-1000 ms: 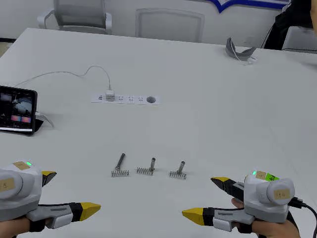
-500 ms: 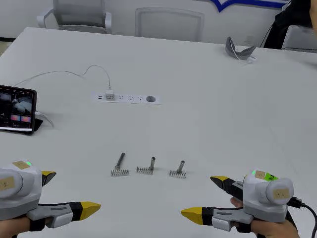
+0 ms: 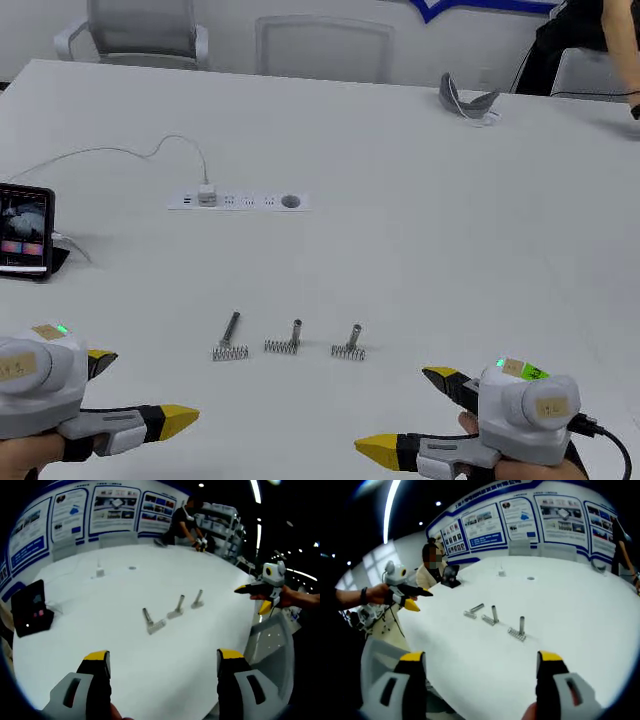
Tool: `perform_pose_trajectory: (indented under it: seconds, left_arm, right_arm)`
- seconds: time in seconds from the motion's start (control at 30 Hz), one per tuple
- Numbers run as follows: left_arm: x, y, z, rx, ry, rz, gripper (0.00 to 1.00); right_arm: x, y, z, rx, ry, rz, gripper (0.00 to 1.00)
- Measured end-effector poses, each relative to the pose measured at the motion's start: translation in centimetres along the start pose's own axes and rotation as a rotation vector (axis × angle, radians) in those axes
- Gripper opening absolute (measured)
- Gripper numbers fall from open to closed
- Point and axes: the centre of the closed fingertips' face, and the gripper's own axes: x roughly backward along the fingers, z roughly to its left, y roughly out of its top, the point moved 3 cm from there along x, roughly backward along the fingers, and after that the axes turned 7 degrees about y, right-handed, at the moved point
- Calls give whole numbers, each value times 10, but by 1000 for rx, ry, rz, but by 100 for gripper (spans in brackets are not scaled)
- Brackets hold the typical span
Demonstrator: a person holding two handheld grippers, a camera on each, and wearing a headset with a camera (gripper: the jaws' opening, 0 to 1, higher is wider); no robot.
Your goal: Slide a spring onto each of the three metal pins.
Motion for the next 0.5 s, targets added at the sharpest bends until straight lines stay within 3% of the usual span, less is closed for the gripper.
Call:
perform_pose_trajectory:
  seconds: [0.17,0.5]
  left_arm:
    - [-12,3,3,-1,-3,9,88]
    - [-39,19,7,43,-1,-10,87]
  right_arm:
    - [3,-1,-1,-23,-10,-14,94]
    - [5,-6,0,-37,-33,-2,95]
